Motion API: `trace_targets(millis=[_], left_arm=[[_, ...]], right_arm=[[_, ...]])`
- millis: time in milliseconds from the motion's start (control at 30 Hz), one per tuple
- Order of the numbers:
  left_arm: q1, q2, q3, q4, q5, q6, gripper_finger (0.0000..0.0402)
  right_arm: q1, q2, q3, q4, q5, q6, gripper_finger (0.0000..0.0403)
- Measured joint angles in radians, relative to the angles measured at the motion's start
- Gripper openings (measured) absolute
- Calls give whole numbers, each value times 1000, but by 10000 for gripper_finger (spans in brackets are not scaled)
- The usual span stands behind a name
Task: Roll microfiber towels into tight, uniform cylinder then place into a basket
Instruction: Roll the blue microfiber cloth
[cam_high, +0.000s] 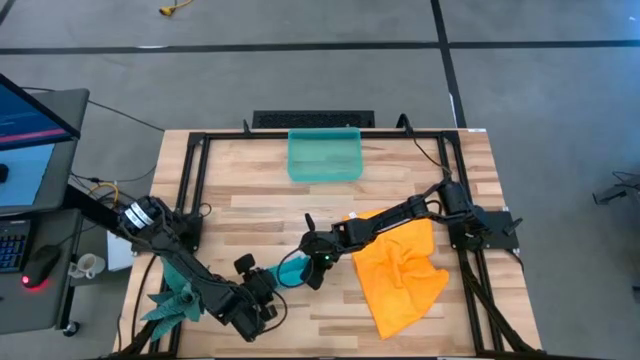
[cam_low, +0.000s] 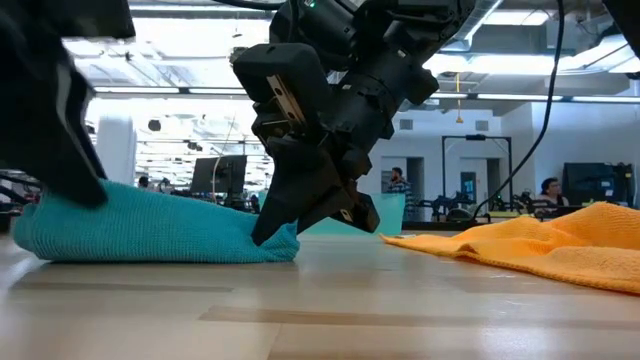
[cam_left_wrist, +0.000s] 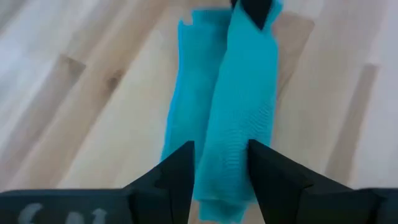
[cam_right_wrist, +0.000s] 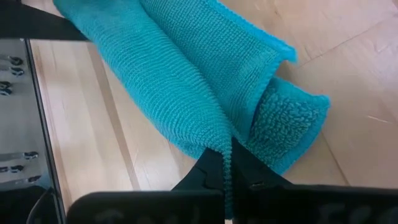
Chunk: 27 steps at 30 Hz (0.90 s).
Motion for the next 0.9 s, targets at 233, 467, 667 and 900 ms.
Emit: trace_targets(millis=[233, 467, 667, 900], left_arm=[[-54, -42, 32, 16, -152, 5, 138], [-50, -36, -90, 326, -137, 104, 138], [-23, -36, -173, 402, -84, 67, 138], [4, -36, -227, 420, -71, -11, 138]], right_arm=[[0, 0, 0, 0, 0, 2, 12], [0, 0, -2, 8, -1, 2, 17], [0, 0, -2, 12, -1, 2, 12], [0, 0, -1, 18, -4, 2, 15]])
